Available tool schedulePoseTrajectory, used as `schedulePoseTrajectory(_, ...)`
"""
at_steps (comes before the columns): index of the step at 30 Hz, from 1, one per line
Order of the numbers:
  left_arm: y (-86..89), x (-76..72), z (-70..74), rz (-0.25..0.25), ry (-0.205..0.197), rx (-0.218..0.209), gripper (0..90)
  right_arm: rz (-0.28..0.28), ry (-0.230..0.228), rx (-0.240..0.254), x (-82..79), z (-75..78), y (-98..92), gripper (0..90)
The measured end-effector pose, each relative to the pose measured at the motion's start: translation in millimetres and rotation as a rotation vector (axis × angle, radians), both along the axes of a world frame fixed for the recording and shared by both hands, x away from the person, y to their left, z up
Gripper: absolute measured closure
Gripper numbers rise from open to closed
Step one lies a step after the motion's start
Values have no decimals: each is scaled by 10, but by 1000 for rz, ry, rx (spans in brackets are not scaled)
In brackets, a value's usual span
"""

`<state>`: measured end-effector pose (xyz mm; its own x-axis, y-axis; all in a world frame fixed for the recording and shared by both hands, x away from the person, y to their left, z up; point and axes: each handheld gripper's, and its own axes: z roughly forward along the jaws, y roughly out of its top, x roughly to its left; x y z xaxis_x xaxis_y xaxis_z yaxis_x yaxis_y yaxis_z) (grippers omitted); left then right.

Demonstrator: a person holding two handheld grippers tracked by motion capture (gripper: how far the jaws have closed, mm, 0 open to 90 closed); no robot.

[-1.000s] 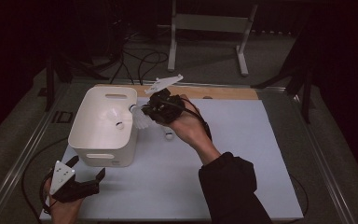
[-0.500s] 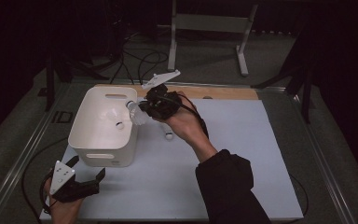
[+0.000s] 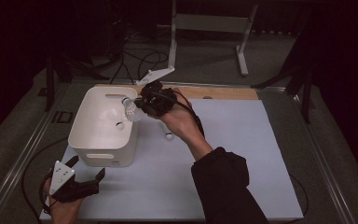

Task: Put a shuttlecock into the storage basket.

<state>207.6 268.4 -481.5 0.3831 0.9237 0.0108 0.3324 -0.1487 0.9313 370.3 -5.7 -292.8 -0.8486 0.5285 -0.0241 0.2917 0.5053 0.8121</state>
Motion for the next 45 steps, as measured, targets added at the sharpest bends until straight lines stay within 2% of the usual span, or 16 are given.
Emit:
schedulePoseTrajectory(13, 2, 1, -1, -2, -1, -3, 2, -1, 0, 4, 48, 7, 118, 887)
schedulePoseTrajectory(29, 3, -3, 0, -4, -3, -6, 2, 27, 12, 16, 47, -36, 427, 869)
schedulePoseTrajectory(30, 4, -5, 1, -5, -4, -6, 2, 32, 9, 20, 43, -37, 445, 807)
schedulePoseTrajectory(32, 7, -9, 3, -4, -6, -6, 2, 56, 4, 42, 44, -44, 473, 488)
schedulePoseTrajectory(33, 7, -9, 3, -4, -6, -6, 2, 56, 4, 42, 44, -44, 473, 488)
schedulePoseTrajectory(34, 13, -8, 1, -2, -6, -9, 2, 56, 18, 41, 37, -52, 489, 255)
schedulePoseTrajectory(42, -6, -5, -1, -5, -3, 0, 2, 38, -25, 14, 35, -23, 384, 235)
schedulePoseTrajectory(45, -13, -4, -2, -6, -3, 4, 2, 37, -26, 15, 32, -18, 360, 235)
